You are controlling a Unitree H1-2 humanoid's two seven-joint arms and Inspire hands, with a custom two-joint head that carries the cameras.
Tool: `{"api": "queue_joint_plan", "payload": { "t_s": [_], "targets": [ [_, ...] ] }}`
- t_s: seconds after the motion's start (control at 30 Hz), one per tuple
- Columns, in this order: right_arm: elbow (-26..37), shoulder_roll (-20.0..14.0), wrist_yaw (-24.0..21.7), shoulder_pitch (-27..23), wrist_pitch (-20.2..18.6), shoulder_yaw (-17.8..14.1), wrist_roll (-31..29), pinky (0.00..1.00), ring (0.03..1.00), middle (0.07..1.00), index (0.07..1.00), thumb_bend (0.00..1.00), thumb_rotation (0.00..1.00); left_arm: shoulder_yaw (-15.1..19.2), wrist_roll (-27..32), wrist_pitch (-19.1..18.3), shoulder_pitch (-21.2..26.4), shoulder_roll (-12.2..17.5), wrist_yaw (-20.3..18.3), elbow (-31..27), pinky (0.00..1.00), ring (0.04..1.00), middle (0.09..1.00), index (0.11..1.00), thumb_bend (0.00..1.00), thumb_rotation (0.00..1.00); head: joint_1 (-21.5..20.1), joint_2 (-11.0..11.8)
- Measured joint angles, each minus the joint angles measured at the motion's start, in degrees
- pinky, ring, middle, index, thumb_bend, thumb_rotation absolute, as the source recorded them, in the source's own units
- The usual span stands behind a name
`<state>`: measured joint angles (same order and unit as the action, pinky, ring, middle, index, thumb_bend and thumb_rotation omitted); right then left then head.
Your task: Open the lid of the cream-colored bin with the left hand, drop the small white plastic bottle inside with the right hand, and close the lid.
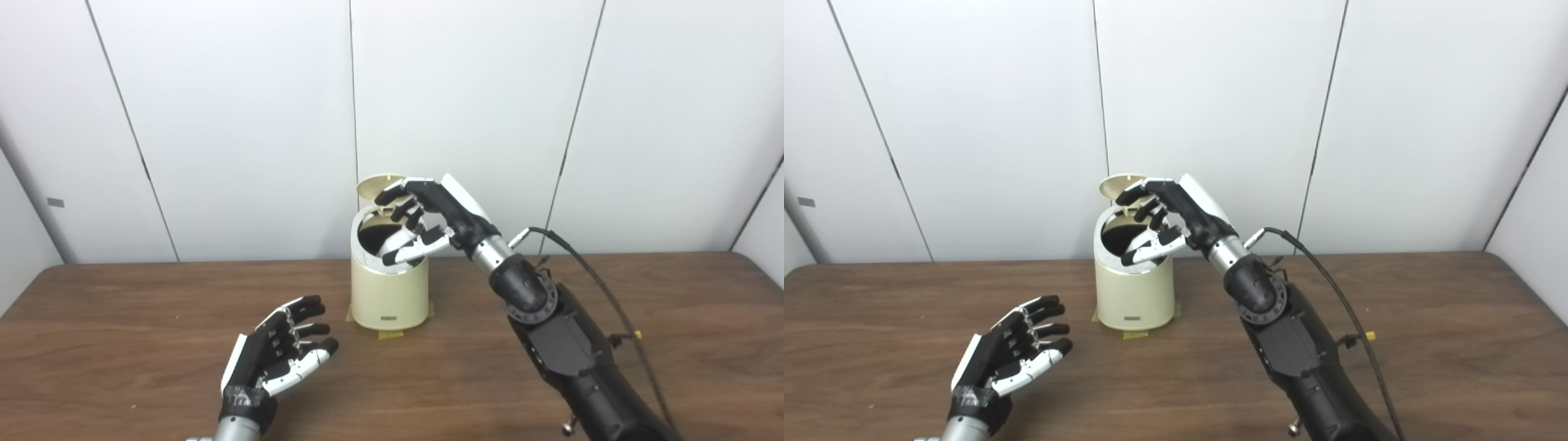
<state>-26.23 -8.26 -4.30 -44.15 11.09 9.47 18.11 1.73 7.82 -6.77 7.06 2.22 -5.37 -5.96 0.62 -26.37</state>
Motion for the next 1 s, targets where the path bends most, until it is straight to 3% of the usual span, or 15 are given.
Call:
{"api": "queue_joint_plan", "payload": {
  "t_s": [0.07, 0.13, 0.17, 0.33, 0.5, 0.6, 0.67, 0.7, 0.93, 1.0],
  "targets": [
    [3.45, -0.03, -0.2, 1.73, -0.08, -0.79, -1.04, 0.38, 0.484, 0.658, 0.594, 0.75, 0.0, 0.03, 0.08, 0.0, -0.05, 0.13, -0.04, 0.0, 0.55, 0.673, 0.77, 0.767, 0.67, 0.01, 0.09, -0.09],
    [6.79, -0.14, -0.32, 3.47, 0.13, -1.94, -2.52, 0.37, 0.46, 0.637, 0.573, 0.57, 0.0, 0.02, 0.09, 0.0, -0.04, 0.24, -0.13, 0.0, 0.55, 0.671, 0.768, 0.763, 0.66, 0.0, 0.09, -0.09],
    [8.78, -0.19, -0.29, 4.55, 0.36, -2.63, -3.38, 0.35, 0.456, 0.622, 0.57, 0.55, 0.0, 0.03, 0.08, 0.0, -0.05, 0.29, -0.14, 0.0, 0.55, 0.672, 0.768, 0.762, 0.67, 0.01, 0.0, -0.09],
    [16.4, -0.78, -0.18, 11.26, 1.55, -6.07, -7.85, 0.33, 0.453, 0.608, 0.594, 0.53, 0.0, 0.18, 0.42, 0.0, -0.06, 0.77, -0.27, 0.0, 0.55, 0.676, 0.771, 0.765, 0.67, 0.01, -0.18, -0.09],
    [14.61, -2.3, -0.05, 17.3, 5.29, -10.25, -12.73, 0.38, 0.457, 0.641, 0.639, 0.53, 0.0, 0.24, 0.65, -0.56, -0.09, 1.03, -0.78, -0.17, 0.55, 0.673, 0.766, 0.76, 0.67, 0.01, -0.18, -0.18],
    [13.79, -2.61, 0.57, 20.54, 5.2, -12.21, -14.21, 0.47, 0.461, 0.676, 0.679, 0.53, 0.0, 0.31, 1.14, -0.87, -0.15, 1.15, -1.09, -0.33, 0.56, 0.676, 0.765, 0.761, 0.67, 0.01, 0.0, -0.18],
    [14.06, -2.18, 0.67, 23.03, 4.36, -13.23, -16.31, 0.55, 0.552, 0.728, 0.733, 0.74, 0.07, 0.38, 1.37, -0.89, -0.17, 1.15, -1.25, -0.4, 0.57, 0.678, 0.765, 0.761, 0.67, 0.01, 0.0, -0.18],
    [14.4, -1.74, 0.69, 24.37, 3.4, -13.65, -17.78, 0.57, 0.565, 0.737, 0.742, 0.77, 0.09, 0.42, 1.38, -0.89, -0.18, 1.18, -1.26, -0.45, 0.57, 0.679, 0.765, 0.761, 0.67, 0.01, 0.0, -0.18],
    [13.42, 0.4, 0.1, 29.58, 3.03, -13.95, -21.77, 0.54, 0.655, 0.78, 0.794, 0.83, 0.25, 0.48, -0.47, -0.39, -0.32, 1.46, -1.02, -0.46, 0.58, 0.72, 0.774, 0.771, 0.7, 0.13, 0.79, -0.18],
    [13.28, 0.4, -0.16, 29.73, 3.29, -14.15, -22.99, 0.56, 0.668, 0.784, 0.804, 0.84, 0.28, 0.22, -2.06, 1.82, -0.35, 1.77, -1.06, -0.44, 0.65, 0.779, 0.815, 0.813, 0.71, 0.18, 1.05, -0.09]
  ]
}}
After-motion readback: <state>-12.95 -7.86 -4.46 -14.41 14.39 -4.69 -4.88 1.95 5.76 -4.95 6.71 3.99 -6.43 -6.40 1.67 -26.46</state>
